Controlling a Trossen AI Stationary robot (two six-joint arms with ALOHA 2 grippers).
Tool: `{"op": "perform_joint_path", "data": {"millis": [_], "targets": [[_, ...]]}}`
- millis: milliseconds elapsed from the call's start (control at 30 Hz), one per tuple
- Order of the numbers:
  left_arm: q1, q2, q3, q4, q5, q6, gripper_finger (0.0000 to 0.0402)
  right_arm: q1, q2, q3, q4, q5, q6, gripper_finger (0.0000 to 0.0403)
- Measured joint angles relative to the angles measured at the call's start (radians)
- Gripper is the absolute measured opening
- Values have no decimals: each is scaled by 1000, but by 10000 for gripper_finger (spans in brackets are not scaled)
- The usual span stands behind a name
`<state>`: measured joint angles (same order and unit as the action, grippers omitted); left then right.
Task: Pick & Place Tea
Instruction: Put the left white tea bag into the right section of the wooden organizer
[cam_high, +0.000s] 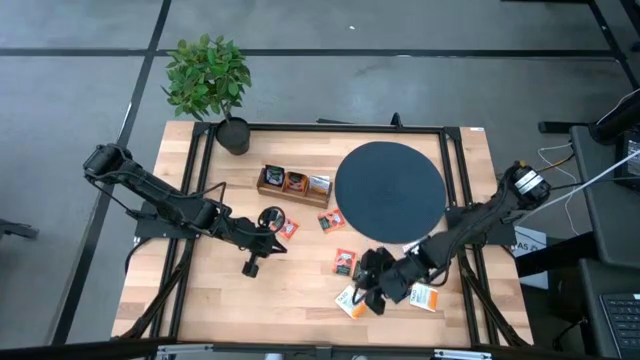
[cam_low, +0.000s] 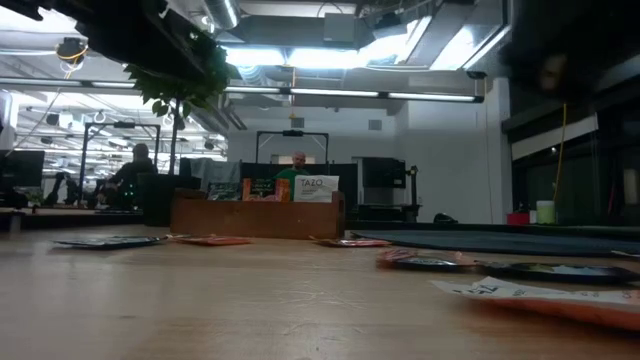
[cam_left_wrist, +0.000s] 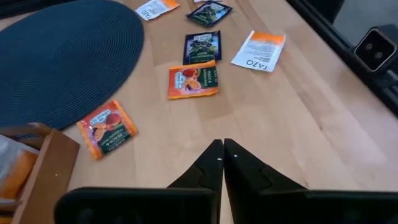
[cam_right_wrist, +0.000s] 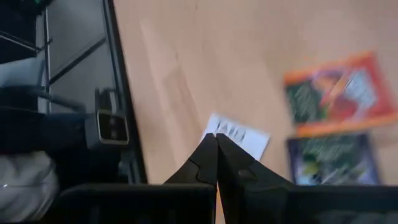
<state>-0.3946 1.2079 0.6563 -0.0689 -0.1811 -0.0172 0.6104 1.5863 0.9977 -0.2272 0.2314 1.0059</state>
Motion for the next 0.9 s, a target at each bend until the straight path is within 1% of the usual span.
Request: {"op": "perform_joint_path", "data": {"millis": [100,267,467,600,767,900], "targets": [[0,7,0,27,19,-26,4,27,37,9,-3,-16,48,3],[0,47,0,107,54,-58,4,67,104,76,-44,-23,122,2],[0,124,-1,164,51,-57,5,102,216,124,-53,-30,189,2],[0,181,-1,220,50,-51,5,110,282,134,-55,-71,245,2],[0,229,-1,262,51,-51,5,113,333,134,-36,-73,250,2],[0,251,0,285,50,-51,6,113,342,134,-17,-69,248,2]]}}
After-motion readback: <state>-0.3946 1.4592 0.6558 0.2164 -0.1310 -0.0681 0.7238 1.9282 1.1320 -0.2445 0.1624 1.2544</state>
